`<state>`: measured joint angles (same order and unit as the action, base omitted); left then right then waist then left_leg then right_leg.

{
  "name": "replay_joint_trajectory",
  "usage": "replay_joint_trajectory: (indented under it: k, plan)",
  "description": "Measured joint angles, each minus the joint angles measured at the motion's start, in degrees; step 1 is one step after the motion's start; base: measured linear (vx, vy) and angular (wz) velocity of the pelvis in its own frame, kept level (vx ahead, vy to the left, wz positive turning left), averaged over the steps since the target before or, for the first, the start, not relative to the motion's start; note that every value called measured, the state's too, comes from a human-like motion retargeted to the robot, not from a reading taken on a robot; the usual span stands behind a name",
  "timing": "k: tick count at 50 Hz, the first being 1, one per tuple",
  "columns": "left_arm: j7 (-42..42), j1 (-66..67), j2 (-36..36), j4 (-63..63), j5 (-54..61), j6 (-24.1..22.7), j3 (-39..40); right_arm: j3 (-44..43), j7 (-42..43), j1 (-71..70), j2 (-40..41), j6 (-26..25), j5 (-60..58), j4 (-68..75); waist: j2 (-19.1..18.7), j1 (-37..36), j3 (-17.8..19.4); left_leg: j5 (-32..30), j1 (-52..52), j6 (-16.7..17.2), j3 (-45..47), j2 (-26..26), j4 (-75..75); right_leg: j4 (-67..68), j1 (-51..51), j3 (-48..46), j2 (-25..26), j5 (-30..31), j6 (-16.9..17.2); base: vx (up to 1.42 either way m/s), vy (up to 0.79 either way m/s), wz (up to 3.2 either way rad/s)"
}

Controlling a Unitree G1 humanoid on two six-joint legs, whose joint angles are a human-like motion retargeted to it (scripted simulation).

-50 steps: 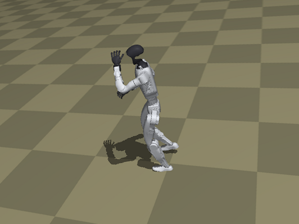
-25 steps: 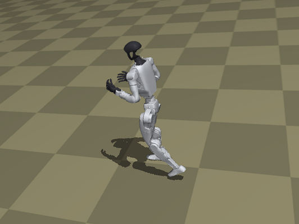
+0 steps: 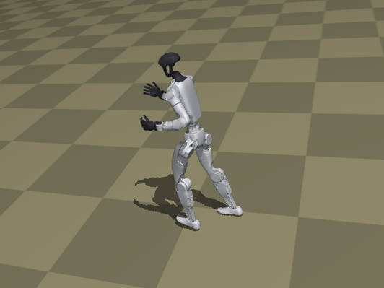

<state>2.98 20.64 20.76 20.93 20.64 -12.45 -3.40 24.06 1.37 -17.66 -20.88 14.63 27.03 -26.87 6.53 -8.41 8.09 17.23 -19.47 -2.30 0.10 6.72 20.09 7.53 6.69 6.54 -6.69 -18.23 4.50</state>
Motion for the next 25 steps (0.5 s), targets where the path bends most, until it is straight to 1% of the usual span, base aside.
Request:
replay_joint_trajectory:
  k: [2,3,5,7,8,10,12,13,14,15,17,18,20,22,23,25]
  plan:
    - [-3.38,-10.76,-0.43,-3.63,-5.73,0.3,-2.3,0.41,2.28,-1.34,-1.28,0.54,-1.71,1.45,1.46,0.74,2.55,6.62,-1.81,-3.03,4.68,-1.84,16.74,2.88,-3.01,-1.59,-0.39,-5.54,-1.84,-1.04,-0.33,0.45]
    - [-5.45,-16.21,-0.51,-5.22,-9.23,0.82,-3.15,0.23,3.31,-1.12,-1.92,0.4,-3.3,2.73,2.04,1.21,3.53,9.63,-2.0,-4.51,6.91,-3.78,24.24,5.42,-5.28,-1.73,0.22,-7.67,-2.79,-0.99,-0.32,0.41]
    - [-8.48,-25.49,-0.74,-6.38,-16.24,2.44,-4.07,-0.86,3.95,2.01,-3.12,-0.72,-6.68,5.12,3.4,3.34,4.19,12.84,-0.62,-6.05,8.98,-6.27,33.37,8.98,-9.92,-2.62,1.6,-8.84,-3.92,-0.93,-0.32,0.65]
    - [-10.16,-33.31,-1.79,-5.31,-20.2,3.79,-4.83,-2.96,2.59,8.58,-3.73,-1.99,-6.5,5.89,4.23,7.4,3.49,11.23,2.51,-4.32,6.58,-5.09,33.42,7.47,-13.02,-5.3,2.69,-4.43,-3.68,-0.88,-0.29,1.26]
    - [-10.92,-36.41,-2.49,-4.15,-20.48,3.99,-5.35,-4.15,1.64,12.63,-3.81,-2.42,-4.66,5.67,4.48,9.89,2.82,9.37,4.59,-2.84,4.62,-3.61,31.06,5.3,-13.98,-6.98,2.96,-0.74,-3.18,-0.86,-0.25,1.59]
    - [-12.8,-40.86,-3.71,-1.14,-18.93,3.33,-6.86,-6.58,-0.29,20.8,-3.49,-3.07,-0.34,4.68,4.95,14.92,1.06,5.22,9.53,-0.05,1.71,-0.71,23.42,0.37,-15.79,-9.78,3.01,7.71,-1.18,-0.87,-0.2,1.65]
    - [-13.93,-42.4,-4.01,2.39,-17.15,1.42,-8.48,-8.42,-2.47,26.83,-2.59,-3.55,0.64,3.55,5.04,18.62,-0.57,0.1,15.62,1.87,1.77,0.74,13.11,-3.12,-17.92,-10.28,3.28,14.22,1.61,-0.9,-0.13,1.16]
    - [-13.81,-42.31,-3.84,4.22,-16.66,0.4,-8.95,-8.8,-3.61,28.52,-2.15,-3.64,-0.11,3.06,4.66,19.72,-0.97,-2.75,18.96,2.63,2.52,0.81,7.6,-3.87,-19.0,-9.78,3.93,15.81,2.51,-0.95,-0.09,0.52]
    - [-13.14,-41.7,-3.55,5.96,-16.2,-0.46,-8.93,-8.6,-4.57,28.86,-1.94,-3.48,-0.89,2.65,3.69,20.29,-0.89,-4.47,22.14,3.22,3.54,0.22,2.17,-3.45,-20.03,-9.39,5.11,15.74,2.6,-0.99,-0.07,0.09]
    - [-12.19,-40.83,-3.21,7.66,-15.77,-1.24,-8.65,-8.11,-5.46,28.53,-1.86,-3.19,-1.68,2.28,2.44,20.59,-0.58,-5.64,25.24,3.73,4.7,-0.69,-3.22,-2.45,-21.03,-9.06,6.54,14.84,2.28,-1.04,-0.06,-0.26]
    - [-9.33,-37.69,-3.07,9.93,-14.88,-2.12,-6.7,-5.93,-6.52,24.17,-2.28,-2.0,-1.51,2.57,-1.39,20.5,0.8,-0.36,27.99,4.2,6.68,-4.41,-11.11,6.31,-24.25,-11.92,9.01,8.22,0.53,-1.07,-0.04,-0.38]
    - [-7.92,-35.76,-3.42,10.41,-14.73,-2.18,-5.43,-4.75,-6.69,20.96,-2.31,-1.37,-1.16,3.72,-3.25,20.53,1.63,3.9,27.8,4.04,6.95,-6.46,-13.37,13.9,-26.59,-14.85,8.98,3.77,-0.18,-1.04,-0.04,0.02]
    - [-6.94,-31.65,-4.19,8.88,-15.77,-1.58,-4.06,-3.37,-4.98,15.1,-0.83,-0.66,-1.93,8.07,-4.75,20.48,3.25,11.74,25.03,1.56,4.94,-8.49,-13.87,30.29,-29.53,-20.94,4.3,-4.5,-1.2,-0.97,-0.06,0.78]
    - [-7.63,-26.48,-3.67,4.56,-17.25,-0.23,-4.35,-4.44,-0.41,12.02,2.23,-0.56,-4.85,13.57,-3.61,17.87,4.37,15.31,20.08,-2.54,1.38,-7.26,-10.39,39.15,-27.59,-22.68,-2.01,-9.98,-1.38,-0.85,-0.12,1.39]
    - [-7.75,-23.32,-2.69,2.37,-17.26,0.21,-4.68,-5.27,2.09,11.68,3.7,-0.53,-6.26,15.45,-2.94,15.08,4.55,15.19,17.67,-3.98,0.11,-6.49,-9.13,39.72,-25.59,-21.6,-3.4,-11.09,-0.96,-0.79,-0.17,1.1]
    - [-7.13,-16.55,0.96,-0.83,-14.12,-0.27,-5.05,-5.78,6.55,11.88,6.61,0.15,-6.67,16.94,-1.11,7.61,4.48,11.57,13.44,-5.03,-1.19,-5.21,-8.68,35.19,-20.91,-15.93,-2.83,-9.47,1.16,-0.75,-0.22,0.63]
